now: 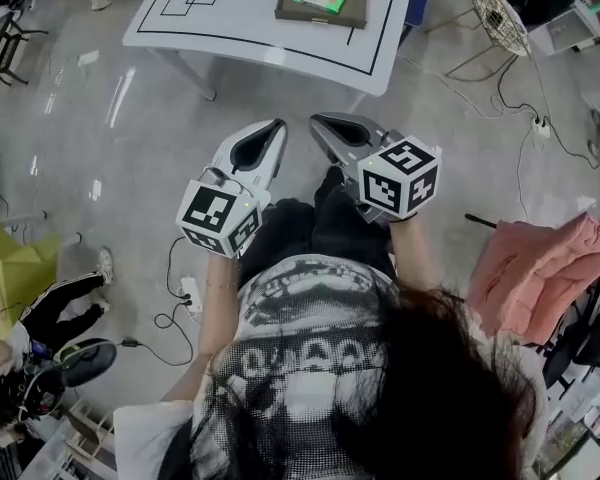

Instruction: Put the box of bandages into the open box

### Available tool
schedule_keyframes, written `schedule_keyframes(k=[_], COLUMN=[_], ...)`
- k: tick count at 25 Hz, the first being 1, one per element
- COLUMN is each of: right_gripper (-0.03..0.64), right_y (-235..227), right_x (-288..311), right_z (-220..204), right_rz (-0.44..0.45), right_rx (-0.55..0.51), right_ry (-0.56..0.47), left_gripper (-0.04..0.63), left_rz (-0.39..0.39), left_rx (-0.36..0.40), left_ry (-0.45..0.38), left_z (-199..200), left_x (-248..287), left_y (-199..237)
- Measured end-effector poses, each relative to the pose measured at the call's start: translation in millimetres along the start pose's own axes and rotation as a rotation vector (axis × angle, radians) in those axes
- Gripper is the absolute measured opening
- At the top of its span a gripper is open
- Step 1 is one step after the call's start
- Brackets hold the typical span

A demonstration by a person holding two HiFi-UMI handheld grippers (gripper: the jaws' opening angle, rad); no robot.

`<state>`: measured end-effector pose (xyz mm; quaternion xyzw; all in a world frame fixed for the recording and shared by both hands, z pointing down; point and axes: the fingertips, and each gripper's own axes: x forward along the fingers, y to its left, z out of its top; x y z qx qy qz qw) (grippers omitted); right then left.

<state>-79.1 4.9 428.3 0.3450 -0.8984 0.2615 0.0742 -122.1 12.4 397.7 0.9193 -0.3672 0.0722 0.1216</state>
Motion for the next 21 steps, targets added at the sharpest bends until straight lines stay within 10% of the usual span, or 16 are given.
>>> schedule_keyframes(k=[21], right_gripper=[-0.002], right_y=[-34], right_x=[-30], right_z=[13], right_rz=[-0.107], right_rx=[-0.007], right_ry=[-0.052], left_gripper=[0.0], left_rz=[-0.033], left_rx=[0.018], left_ry=[-0.009], left_z=[-4], left_x=[0], left_y=[-10])
